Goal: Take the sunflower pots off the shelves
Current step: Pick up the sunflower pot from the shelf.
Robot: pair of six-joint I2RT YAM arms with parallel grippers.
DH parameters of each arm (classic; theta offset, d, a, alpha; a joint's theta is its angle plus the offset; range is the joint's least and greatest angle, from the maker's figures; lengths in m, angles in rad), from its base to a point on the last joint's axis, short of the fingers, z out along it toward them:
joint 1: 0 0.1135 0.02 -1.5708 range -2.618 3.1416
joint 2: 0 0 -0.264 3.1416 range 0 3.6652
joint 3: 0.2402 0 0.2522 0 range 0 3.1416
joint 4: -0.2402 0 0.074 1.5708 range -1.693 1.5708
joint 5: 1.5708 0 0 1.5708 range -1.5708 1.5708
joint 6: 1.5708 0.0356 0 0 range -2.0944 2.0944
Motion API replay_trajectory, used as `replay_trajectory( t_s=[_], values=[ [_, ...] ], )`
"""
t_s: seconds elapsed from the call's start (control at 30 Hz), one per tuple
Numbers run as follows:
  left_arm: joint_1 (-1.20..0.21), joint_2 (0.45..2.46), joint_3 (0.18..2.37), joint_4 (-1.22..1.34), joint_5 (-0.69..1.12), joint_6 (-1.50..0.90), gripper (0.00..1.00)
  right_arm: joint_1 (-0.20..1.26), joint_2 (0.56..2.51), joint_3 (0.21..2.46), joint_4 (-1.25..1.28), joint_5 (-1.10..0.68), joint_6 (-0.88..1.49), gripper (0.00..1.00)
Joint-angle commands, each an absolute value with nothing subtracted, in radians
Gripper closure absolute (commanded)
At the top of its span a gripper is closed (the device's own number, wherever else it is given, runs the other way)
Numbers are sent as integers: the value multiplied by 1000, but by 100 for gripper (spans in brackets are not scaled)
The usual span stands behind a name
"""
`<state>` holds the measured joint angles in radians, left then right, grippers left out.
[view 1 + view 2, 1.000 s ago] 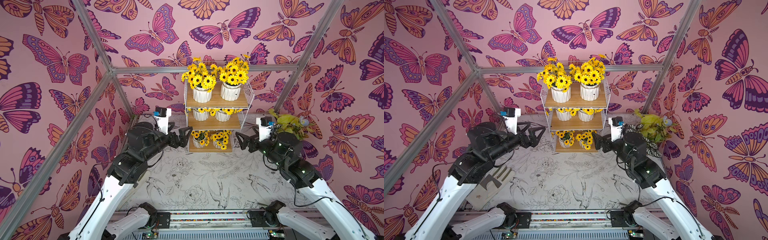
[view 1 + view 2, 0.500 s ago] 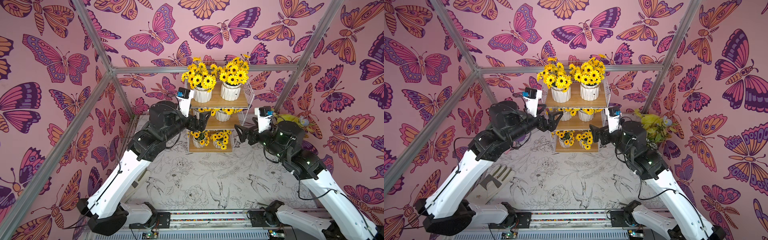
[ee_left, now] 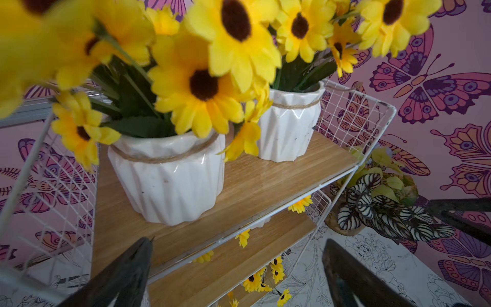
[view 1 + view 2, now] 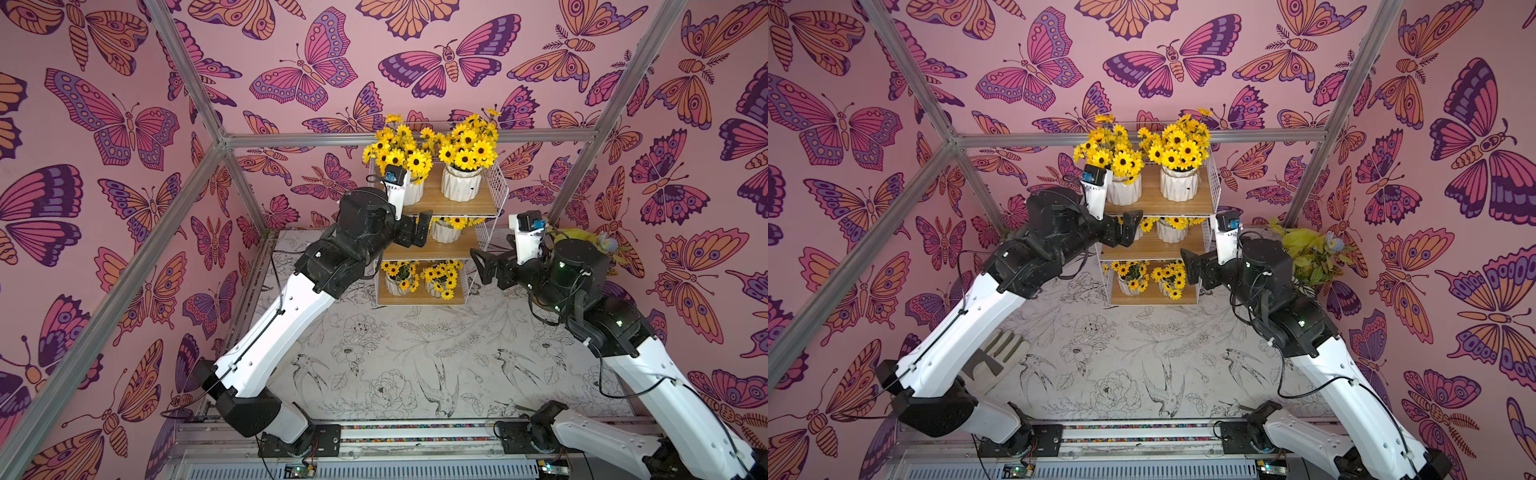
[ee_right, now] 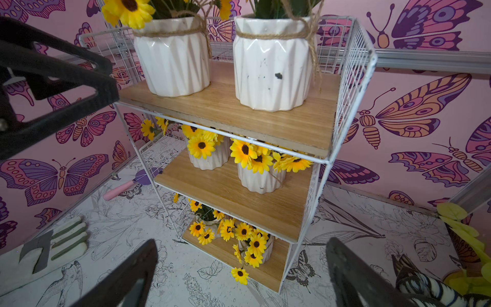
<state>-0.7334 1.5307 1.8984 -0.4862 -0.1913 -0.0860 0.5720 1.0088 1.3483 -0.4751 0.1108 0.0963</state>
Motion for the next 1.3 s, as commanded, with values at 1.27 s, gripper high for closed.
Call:
replay_trajectory(
  t_s=[1.27],
  values=[
    [-704, 1822, 1915, -21, -542, -44, 0, 581, 950, 1298, -475, 54, 116, 1]
  ],
)
